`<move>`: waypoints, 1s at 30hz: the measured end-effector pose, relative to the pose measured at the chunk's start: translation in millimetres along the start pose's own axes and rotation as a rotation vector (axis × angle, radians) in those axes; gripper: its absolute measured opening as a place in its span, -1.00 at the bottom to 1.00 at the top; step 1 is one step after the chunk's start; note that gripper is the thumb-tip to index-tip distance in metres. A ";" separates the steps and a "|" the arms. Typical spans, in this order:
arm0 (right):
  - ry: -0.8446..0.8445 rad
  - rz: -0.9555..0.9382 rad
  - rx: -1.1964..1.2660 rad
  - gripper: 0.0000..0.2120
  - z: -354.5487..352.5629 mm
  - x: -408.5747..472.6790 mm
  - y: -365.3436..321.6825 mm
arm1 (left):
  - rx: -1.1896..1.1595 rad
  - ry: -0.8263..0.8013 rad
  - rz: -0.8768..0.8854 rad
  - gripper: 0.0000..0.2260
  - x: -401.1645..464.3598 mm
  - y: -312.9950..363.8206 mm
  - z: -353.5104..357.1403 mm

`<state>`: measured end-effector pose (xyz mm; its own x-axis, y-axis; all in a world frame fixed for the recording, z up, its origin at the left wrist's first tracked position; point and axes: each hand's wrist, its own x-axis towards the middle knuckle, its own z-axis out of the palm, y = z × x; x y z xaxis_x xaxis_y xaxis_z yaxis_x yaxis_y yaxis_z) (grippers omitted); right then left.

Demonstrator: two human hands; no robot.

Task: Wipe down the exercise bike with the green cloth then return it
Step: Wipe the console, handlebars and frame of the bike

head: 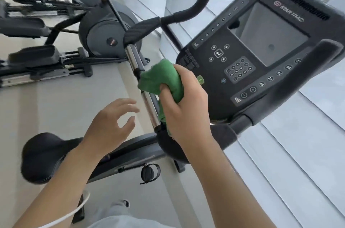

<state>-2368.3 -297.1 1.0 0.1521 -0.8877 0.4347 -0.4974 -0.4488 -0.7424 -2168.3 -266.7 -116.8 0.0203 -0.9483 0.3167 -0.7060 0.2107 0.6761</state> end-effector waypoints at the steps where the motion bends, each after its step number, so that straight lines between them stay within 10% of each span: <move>1: -0.038 0.007 -0.031 -0.62 11.3 -0.2 1.6 | 0.009 -0.006 -0.037 -0.76 -8.5 -4.4 -3.5; 12: -0.320 0.296 -0.548 -0.15 84.4 -1.9 22.9 | -0.052 -0.084 -0.107 -0.75 18.2 -47.7 -23.4; 30: -0.150 0.312 -0.828 -0.40 200.4 148.2 44.4 | -0.230 -0.144 -0.002 -0.74 91.6 -136.7 -65.4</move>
<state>-2196.7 -469.2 -69.7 -0.0118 -0.9869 0.1606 -0.9826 -0.0183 -0.1846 -2023.6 -366.9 -136.8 -0.0911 -0.9694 0.2277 -0.5263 0.2410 0.8154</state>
